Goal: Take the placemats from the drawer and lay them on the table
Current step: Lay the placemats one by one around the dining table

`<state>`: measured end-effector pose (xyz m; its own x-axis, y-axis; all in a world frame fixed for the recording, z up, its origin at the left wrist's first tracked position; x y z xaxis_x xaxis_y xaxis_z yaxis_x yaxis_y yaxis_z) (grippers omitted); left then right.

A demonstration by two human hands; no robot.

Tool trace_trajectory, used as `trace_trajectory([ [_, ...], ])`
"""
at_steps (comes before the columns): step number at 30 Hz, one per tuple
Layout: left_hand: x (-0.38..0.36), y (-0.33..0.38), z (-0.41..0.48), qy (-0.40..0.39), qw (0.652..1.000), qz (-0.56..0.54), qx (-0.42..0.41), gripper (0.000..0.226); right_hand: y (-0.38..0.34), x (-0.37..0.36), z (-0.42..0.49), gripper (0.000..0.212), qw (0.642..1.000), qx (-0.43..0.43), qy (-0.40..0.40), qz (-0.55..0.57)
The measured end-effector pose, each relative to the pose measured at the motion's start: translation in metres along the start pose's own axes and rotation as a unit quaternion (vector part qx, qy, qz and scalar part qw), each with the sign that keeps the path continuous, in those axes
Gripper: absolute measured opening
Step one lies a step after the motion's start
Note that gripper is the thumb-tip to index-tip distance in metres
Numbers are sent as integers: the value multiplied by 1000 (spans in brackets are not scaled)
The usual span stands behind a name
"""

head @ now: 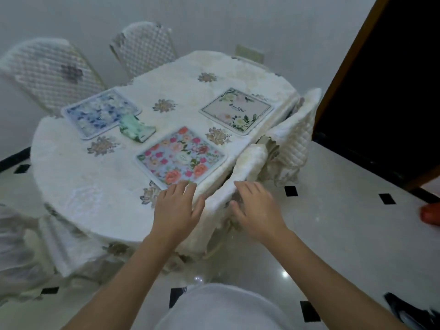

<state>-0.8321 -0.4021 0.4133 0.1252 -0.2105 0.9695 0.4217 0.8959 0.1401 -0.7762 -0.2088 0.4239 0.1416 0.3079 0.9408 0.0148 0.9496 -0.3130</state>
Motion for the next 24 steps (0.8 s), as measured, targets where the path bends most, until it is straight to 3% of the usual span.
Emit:
trace_trajectory([
  [9,-36,12,82,-26,999,-23,7,52,44,-4,79,52,1000,-18,-12,-18],
  [17,-63,-28,126,-45,992,3,120,50,51,-38,192,53,995,73,-61,5],
  [24,-83,-13,181,-68,969,17,236,65,81,-53,280,50,976,186,-114,21],
])
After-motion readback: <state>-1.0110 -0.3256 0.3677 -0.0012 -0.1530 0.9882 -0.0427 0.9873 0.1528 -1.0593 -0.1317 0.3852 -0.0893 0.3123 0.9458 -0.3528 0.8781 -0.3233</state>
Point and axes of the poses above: each hand's wrist, its own z-axis towards the middle knuckle, its own x-axis out of the back of the hand, y = z × x, the point moved 5 cm from there along z, towards the middle knuckle, and after that the axes turned 2 degrees about y, right-handed, at the moved point
